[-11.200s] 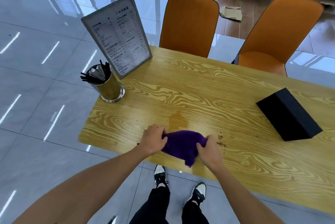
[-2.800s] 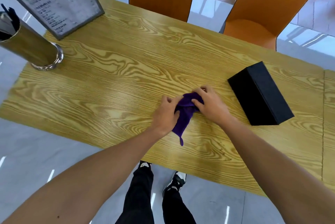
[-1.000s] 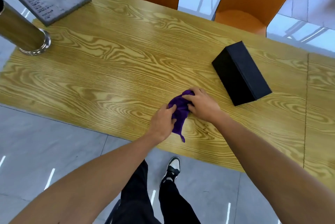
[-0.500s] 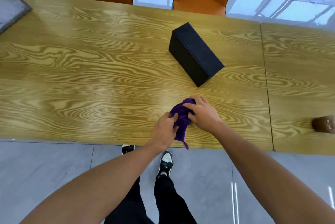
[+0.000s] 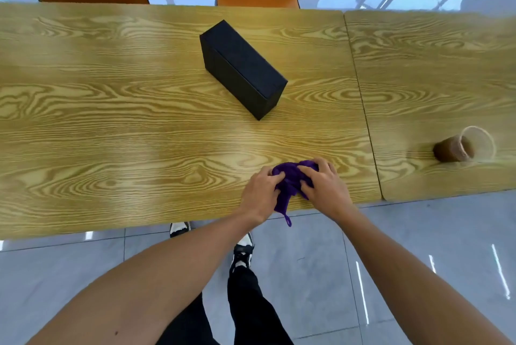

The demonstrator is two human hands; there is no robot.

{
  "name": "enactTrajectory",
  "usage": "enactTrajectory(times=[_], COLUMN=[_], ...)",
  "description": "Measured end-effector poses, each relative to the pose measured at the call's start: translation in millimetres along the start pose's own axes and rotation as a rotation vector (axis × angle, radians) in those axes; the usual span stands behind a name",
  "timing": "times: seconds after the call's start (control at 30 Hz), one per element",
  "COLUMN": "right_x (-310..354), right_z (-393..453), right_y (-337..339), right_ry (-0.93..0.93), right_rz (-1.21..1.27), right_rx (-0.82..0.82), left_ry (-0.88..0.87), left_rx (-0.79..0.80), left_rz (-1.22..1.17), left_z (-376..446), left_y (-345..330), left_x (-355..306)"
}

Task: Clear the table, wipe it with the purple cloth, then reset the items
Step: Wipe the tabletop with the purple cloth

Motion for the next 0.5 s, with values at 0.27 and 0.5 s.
enactTrajectory(times=[0.27, 0.5], right_x=[-37, -27], right_z=[-32, -35], right_y=[-3, -5], right_ry=[-0.282, -0.516], right_rz=[0.142, 0.335], right_rx=[-0.138, -0.2], left_ry=[0.027, 0.143], left_rx=[0.017, 0.044], left_rz=[-0.102, -0.292], left_z=[18, 16], left_y=[-29, -28], left_x=[-42, -54])
Point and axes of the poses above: each hand's wrist, its own z-axis towards the middle knuckle, its own y-axis out of the back of the hand, x = y × z, the point moved 4 cm from there along z, towards the middle knuckle, and after that the axes turned 2 degrees about y, right-handed, at the moved point
